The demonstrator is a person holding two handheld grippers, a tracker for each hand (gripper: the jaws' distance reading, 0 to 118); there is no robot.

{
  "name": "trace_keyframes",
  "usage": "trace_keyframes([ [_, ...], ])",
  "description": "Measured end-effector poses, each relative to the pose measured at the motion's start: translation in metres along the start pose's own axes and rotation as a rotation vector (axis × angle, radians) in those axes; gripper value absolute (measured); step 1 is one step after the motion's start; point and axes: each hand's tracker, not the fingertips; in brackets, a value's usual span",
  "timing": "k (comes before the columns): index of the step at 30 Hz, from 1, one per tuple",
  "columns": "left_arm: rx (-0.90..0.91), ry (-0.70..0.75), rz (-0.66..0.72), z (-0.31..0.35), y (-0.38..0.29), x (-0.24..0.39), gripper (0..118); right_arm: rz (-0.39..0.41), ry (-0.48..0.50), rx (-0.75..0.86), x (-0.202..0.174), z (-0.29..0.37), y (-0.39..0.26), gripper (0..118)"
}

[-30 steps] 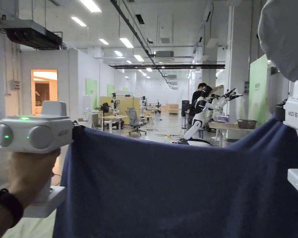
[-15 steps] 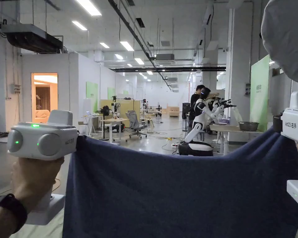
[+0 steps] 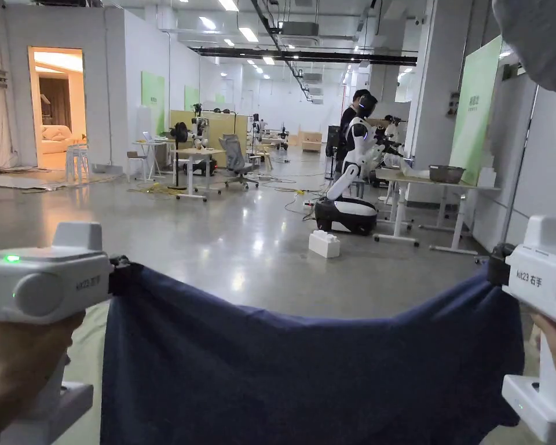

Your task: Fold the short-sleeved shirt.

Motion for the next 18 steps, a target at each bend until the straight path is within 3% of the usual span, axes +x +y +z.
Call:
trace_keyframes([
  [4, -0.043, -0.061, 0.086, 0.023, -0.066, -0.009, 6, -0.084, 0.095, -0.058, 0.01, 0.028, -0.059, 1],
  [5, -0.056, -0.067, 0.082, 0.035, -0.085, -0.011, 6, -0.167, 0.11, -0.121, 0.017, 0.039, -0.085, 1],
  [7, -0.066, -0.097, 0.036, 0.052, -0.117, -0.017, 6, -0.186, 0.139, -0.118, 0.023, 0.059, -0.114, 1],
  [8, -0.067, -0.105, 0.018, 0.065, -0.135, -0.017, 6, -0.153, 0.102, -0.089, 0.024, 0.078, -0.134, 1],
  [10, -0.089, -0.09, 0.048, 0.085, -0.17, -0.028, 6, -0.196, 0.149, -0.165, 0.032, 0.106, -0.169, 1],
  [12, -0.123, -0.077, 0.113, 0.111, -0.205, -0.039, 6, -0.187, 0.116, -0.166, 0.034, 0.14, -0.199, 1],
  [15, -0.186, -0.028, 0.088, 0.148, -0.246, -0.047, 6, -0.156, 0.122, -0.226, 0.034, 0.19, -0.237, 1],
  [18, -0.23, -0.036, 0.139, 0.184, -0.28, -0.054, 6, -0.174, 0.124, -0.28, 0.035, 0.235, -0.265, 1],
])
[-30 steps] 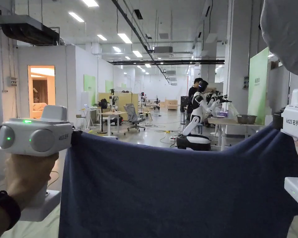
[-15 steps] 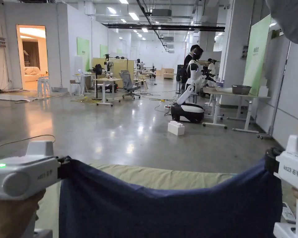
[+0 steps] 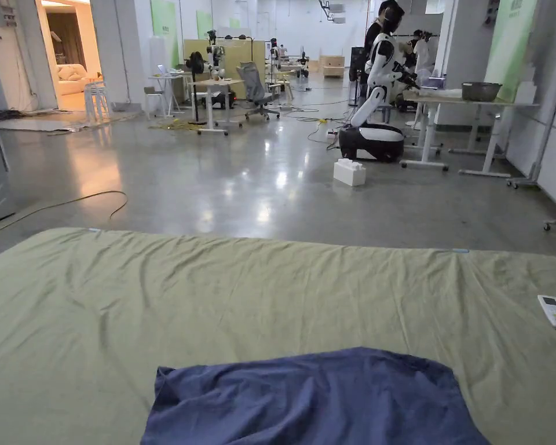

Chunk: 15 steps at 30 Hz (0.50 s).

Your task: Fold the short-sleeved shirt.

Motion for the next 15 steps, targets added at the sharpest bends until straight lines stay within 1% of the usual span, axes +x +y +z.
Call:
trace_keyframes([
  [2, -0.013, -0.03, 0.007, 0.017, -0.019, -0.006, 6, -0.011, -0.002, -0.031, -0.001, 0.022, -0.022, 1],
  [3, -0.017, 0.004, -0.011, 0.026, -0.029, -0.008, 6, -0.001, -0.01, -0.042, -0.001, 0.033, -0.031, 1],
  [4, -0.029, 0.006, -0.026, 0.036, -0.036, -0.005, 5, -0.002, -0.03, -0.048, -0.002, 0.042, -0.037, 1],
  [6, -0.049, 0.011, -0.003, 0.048, -0.048, -0.012, 6, -0.041, -0.022, -0.068, 0.001, 0.058, -0.049, 1],
  [7, -0.056, 0.012, 0.005, 0.05, -0.052, -0.016, 6, -0.047, -0.023, -0.082, 0.002, 0.063, -0.053, 1],
  [9, -0.078, 0.013, 0.036, 0.056, -0.062, -0.022, 6, -0.028, -0.044, -0.098, 0.001, 0.071, -0.059, 1],
  [11, -0.101, 0.028, 0.046, 0.054, -0.071, -0.027, 5, -0.04, -0.037, -0.126, 0.006, 0.067, -0.064, 1],
  [13, -0.124, 0.03, 0.038, 0.047, -0.079, -0.03, 6, -0.034, -0.05, -0.159, 0.01, 0.056, -0.068, 1],
  [14, -0.137, 0.03, 0.018, 0.043, -0.08, -0.031, 5, -0.042, -0.043, -0.197, 0.014, 0.046, -0.07, 1],
  [15, -0.141, 0.034, 0.017, 0.04, -0.081, -0.032, 5, -0.053, -0.051, -0.194, 0.017, 0.039, -0.071, 1],
])
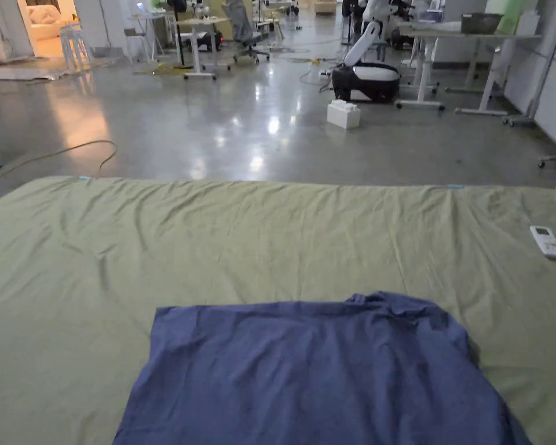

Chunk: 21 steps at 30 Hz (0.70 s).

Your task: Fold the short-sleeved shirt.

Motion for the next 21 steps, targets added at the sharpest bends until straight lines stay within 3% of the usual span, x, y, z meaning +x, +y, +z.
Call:
trace_keyframes([
  [4, -0.013, 0.017, 0.003, -0.019, 0.004, -0.005, 6, -0.02, 0.025, -0.066, 0.004, -0.032, 0.002, 1],
  [5, -0.014, 0.026, -0.004, -0.024, 0.006, -0.005, 11, -0.008, 0.027, -0.084, 0.003, -0.041, 0.003, 2],
  [6, -0.024, 0.029, -0.002, -0.028, 0.008, -0.007, 24, 0.011, 0.017, -0.077, 0.003, -0.047, 0.003, 4],
  [7, -0.037, 0.038, 0.001, -0.032, 0.01, -0.007, 53, 0.035, 0.008, -0.086, 0.003, -0.053, 0.003, 22],
  [8, -0.043, 0.044, -0.002, -0.034, 0.012, -0.005, 74, 0.076, -0.002, -0.116, 0.005, -0.062, 0.004, 49],
  [9, -0.046, 0.053, -0.014, -0.036, 0.012, -0.001, 86, 0.101, -0.029, -0.138, 0.003, -0.067, 0.004, 77],
  [10, -0.046, 0.071, -0.039, -0.033, 0.016, 0.004, 91, 0.115, -0.056, -0.131, 0.0, -0.067, 0.004, 90],
  [21, 0.227, 0.014, -0.237, 0.05, 0.041, 0.116, 93, 0.183, 0.011, 0.15, -0.082, 0.029, 0.011, 87],
])
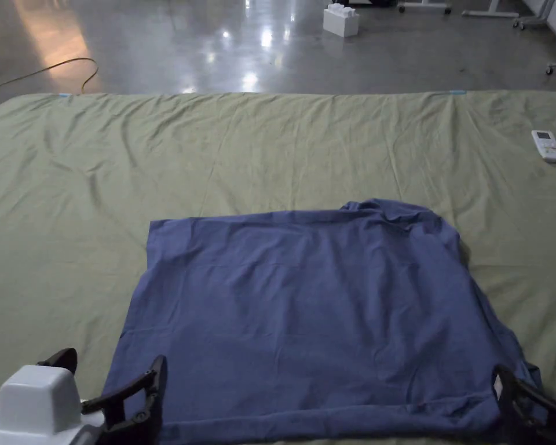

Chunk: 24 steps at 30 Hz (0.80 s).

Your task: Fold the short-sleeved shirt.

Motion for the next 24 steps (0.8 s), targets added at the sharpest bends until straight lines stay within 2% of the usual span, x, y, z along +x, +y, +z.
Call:
trace_keyframes([
  [4, 0.094, -0.001, -0.02, 0.036, 0.007, 0.021, 93, -0.005, 0.033, 0.05, -0.011, 0.034, 0.008, 87],
  [6, 0.088, 0.034, -0.025, 0.051, 0.007, 0.024, 92, 0.004, 0.08, 0.075, -0.011, 0.049, 0.011, 85],
  [8, 0.094, 0.034, -0.038, 0.061, 0.007, 0.021, 83, -0.002, 0.088, 0.085, -0.011, 0.061, 0.012, 81],
  [9, 0.09, 0.035, -0.037, 0.067, 0.008, 0.02, 75, -0.011, 0.093, 0.099, -0.011, 0.065, 0.012, 74],
  [11, 0.092, 0.031, -0.028, 0.074, 0.008, 0.017, 40, -0.02, 0.091, 0.1, -0.013, 0.068, 0.01, 47],
  [12, 0.096, 0.033, -0.021, 0.075, 0.008, 0.014, 20, -0.026, 0.09, 0.102, -0.013, 0.068, 0.009, 29],
  [13, 0.104, 0.025, -0.006, 0.077, 0.008, 0.014, 9, -0.028, 0.088, 0.101, -0.014, 0.067, 0.008, 9],
  [16, 0.079, 0.003, 0.032, 0.073, 0.01, 0.01, 3, -0.054, 0.072, 0.038, -0.016, 0.057, 0.008, 0],
  [20, 0.053, 0.041, 0.016, 0.068, 0.011, 0.011, 3, -0.007, 0.061, 0.037, -0.023, 0.05, 0.008, 0],
  [24, 0.027, 0.049, 0.022, 0.061, 0.012, 0.009, 3, -0.007, 0.074, 0.031, -0.025, 0.048, 0.009, 0],
])
